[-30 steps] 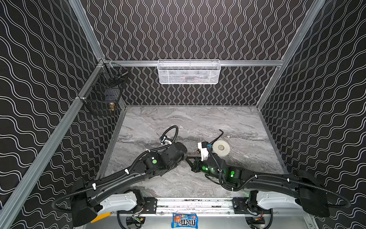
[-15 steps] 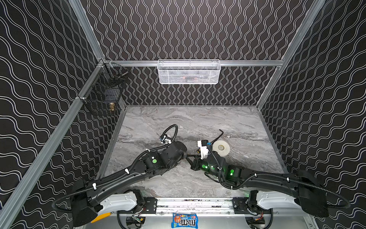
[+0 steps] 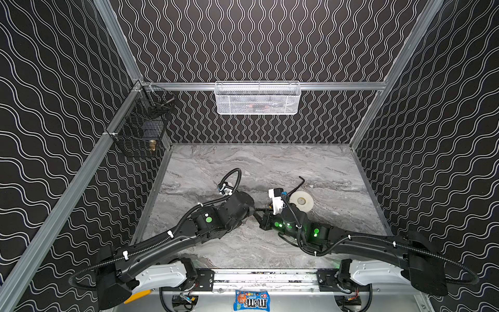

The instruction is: Unlock with the key

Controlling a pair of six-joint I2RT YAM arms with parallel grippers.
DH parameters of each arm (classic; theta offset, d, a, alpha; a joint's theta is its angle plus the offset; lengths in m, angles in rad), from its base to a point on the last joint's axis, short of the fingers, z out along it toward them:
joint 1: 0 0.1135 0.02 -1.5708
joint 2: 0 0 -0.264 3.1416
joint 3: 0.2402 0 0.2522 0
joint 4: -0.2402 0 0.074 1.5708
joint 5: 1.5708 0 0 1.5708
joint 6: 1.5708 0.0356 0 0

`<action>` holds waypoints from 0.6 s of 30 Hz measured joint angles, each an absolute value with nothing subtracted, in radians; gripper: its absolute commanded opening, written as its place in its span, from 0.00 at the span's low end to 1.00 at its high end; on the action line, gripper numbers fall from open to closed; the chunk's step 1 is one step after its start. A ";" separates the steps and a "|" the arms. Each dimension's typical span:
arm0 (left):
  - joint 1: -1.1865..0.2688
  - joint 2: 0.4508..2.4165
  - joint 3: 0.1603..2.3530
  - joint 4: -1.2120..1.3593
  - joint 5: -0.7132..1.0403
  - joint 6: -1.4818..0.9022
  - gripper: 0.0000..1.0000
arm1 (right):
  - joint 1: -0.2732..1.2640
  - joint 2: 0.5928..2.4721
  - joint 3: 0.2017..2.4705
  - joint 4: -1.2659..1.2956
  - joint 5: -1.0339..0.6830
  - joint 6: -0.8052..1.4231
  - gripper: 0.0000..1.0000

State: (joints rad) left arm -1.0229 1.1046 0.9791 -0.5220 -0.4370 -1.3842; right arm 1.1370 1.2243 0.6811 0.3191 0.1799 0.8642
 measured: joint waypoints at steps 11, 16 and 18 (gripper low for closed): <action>-1.023 1.105 0.979 -0.529 -0.444 -1.383 0.00 | 1.134 1.192 0.720 0.243 0.163 0.936 0.27; -1.023 1.105 0.979 -0.533 -0.453 -1.386 0.00 | 1.127 1.192 0.719 0.232 0.170 0.986 0.25; -1.023 1.105 0.978 -0.533 -0.457 -1.389 0.00 | 1.126 1.195 0.714 0.235 0.170 1.000 0.26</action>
